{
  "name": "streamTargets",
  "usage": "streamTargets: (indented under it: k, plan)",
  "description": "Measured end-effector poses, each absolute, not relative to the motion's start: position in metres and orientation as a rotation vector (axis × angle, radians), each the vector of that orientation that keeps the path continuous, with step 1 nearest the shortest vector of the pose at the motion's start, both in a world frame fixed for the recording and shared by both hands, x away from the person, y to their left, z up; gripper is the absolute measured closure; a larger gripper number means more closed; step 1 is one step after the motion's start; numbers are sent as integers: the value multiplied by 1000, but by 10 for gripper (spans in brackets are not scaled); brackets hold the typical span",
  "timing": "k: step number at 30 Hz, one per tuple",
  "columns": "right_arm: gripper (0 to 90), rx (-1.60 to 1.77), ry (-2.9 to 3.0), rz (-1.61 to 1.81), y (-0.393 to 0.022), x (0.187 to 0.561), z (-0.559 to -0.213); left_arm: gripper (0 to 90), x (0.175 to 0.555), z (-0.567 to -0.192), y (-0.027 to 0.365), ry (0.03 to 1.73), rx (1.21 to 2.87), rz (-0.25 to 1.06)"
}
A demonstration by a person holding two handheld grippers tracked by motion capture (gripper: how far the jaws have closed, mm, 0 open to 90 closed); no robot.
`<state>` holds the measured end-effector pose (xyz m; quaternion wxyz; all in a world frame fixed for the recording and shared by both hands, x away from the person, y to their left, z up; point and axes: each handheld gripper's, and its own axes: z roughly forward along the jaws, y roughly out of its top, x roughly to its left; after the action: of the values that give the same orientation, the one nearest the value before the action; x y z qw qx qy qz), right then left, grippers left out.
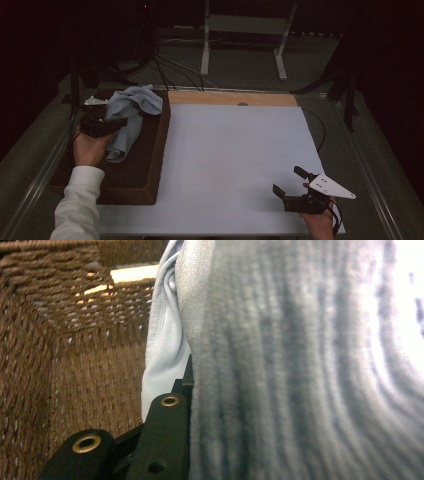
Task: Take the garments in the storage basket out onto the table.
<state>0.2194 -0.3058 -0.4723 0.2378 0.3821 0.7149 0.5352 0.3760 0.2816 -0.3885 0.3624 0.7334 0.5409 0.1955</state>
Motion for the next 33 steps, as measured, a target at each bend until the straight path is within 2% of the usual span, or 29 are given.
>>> streamTargets:
  k: [33]
  plan:
    - [1, 1070, 1963, 1466, -305, 221, -474, 698, 367, -367, 256, 1200, 1871, 496]
